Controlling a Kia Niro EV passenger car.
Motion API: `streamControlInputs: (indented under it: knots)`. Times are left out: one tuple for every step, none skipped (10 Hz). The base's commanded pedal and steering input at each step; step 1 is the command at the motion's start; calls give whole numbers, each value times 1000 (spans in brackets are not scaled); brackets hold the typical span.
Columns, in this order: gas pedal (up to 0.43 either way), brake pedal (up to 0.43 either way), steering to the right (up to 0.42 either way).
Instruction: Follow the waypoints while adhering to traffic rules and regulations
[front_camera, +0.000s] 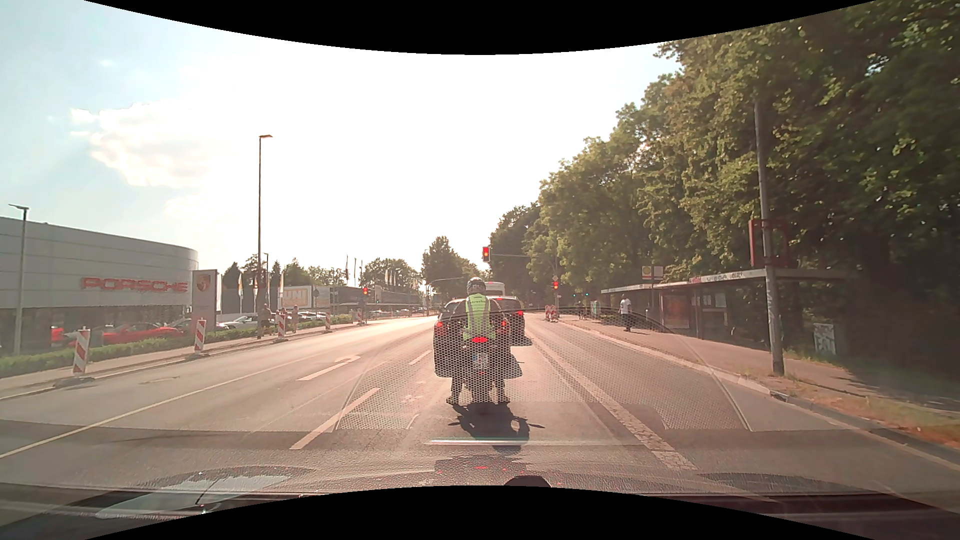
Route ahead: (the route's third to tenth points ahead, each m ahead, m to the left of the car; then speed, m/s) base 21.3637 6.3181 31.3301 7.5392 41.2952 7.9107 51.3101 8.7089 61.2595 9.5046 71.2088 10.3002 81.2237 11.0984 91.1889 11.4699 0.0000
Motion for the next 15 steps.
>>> streamControlInputs:
  knots:
    - [0, 0, -4]
    - [0, 0, -4]
    - [0, 0, -4]
    - [0, 0, -4]
    - [0, 0, -4]
    - [0, 0, -4]
    - [0, 0, -4]
    - [0, 0, -4]
    - [0, 0, -4]
    - [0, 0, -4]
    - [0, 0, -4]
    - [0, 0, -4]
    - [0, 0, -4]
    - [0, 0, -4]
    - [0, 0, -4]
